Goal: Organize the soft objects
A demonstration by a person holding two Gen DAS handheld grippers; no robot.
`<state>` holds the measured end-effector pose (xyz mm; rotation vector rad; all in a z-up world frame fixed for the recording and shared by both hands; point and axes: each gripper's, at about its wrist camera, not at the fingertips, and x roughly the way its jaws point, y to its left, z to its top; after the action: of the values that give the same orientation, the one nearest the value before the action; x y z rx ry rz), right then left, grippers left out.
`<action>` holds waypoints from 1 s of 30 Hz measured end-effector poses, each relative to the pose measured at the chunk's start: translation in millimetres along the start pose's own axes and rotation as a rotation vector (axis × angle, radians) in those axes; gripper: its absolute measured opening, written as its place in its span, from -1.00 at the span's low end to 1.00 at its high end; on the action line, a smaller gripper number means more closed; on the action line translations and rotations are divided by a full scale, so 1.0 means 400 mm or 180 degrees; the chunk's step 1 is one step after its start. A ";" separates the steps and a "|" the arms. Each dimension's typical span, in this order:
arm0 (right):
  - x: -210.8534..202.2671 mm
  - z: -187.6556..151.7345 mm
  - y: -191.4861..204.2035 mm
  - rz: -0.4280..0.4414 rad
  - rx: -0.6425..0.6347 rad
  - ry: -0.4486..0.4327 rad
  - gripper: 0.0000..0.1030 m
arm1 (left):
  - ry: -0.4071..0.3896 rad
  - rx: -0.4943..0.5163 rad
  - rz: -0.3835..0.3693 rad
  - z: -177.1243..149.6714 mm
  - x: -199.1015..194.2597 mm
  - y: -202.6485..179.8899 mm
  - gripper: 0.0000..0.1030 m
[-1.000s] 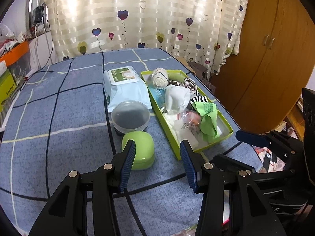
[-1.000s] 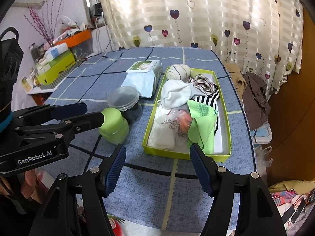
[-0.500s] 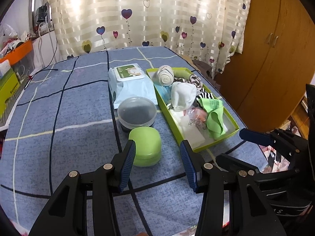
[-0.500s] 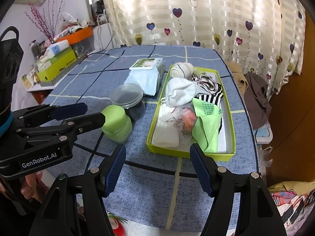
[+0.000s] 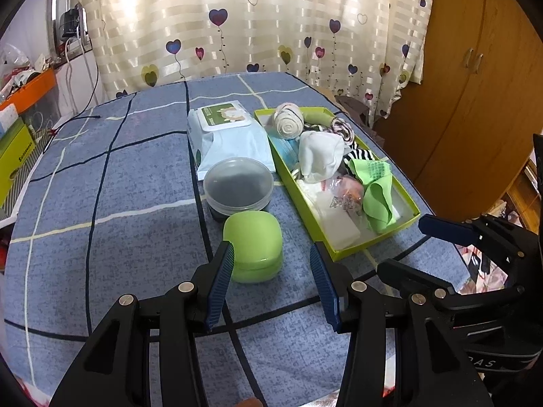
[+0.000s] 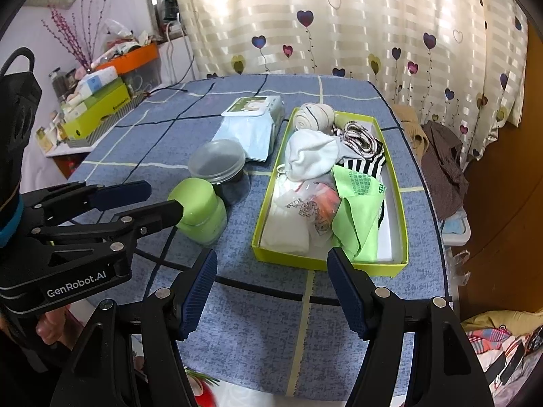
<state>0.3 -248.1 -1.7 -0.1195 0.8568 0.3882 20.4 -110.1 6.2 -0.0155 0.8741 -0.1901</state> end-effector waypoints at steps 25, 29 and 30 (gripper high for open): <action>0.012 -0.001 -0.003 0.0002 -0.0001 0.0030 0.32 | 0.0080 0.0071 0.0041 0.002 0.023 -0.006 -0.07; 0.011 0.001 -0.002 0.0001 0.0005 0.0034 0.32 | 0.0095 0.0075 0.0029 0.002 0.025 -0.008 -0.07; 0.013 0.000 -0.002 0.0000 0.0008 0.0039 0.32 | 0.0094 0.0075 0.0023 0.002 0.025 -0.009 -0.07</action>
<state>3.6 -247.4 -5.7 -0.1196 0.8692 0.3868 26.7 -115.3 -0.7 0.0126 0.9011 -0.1942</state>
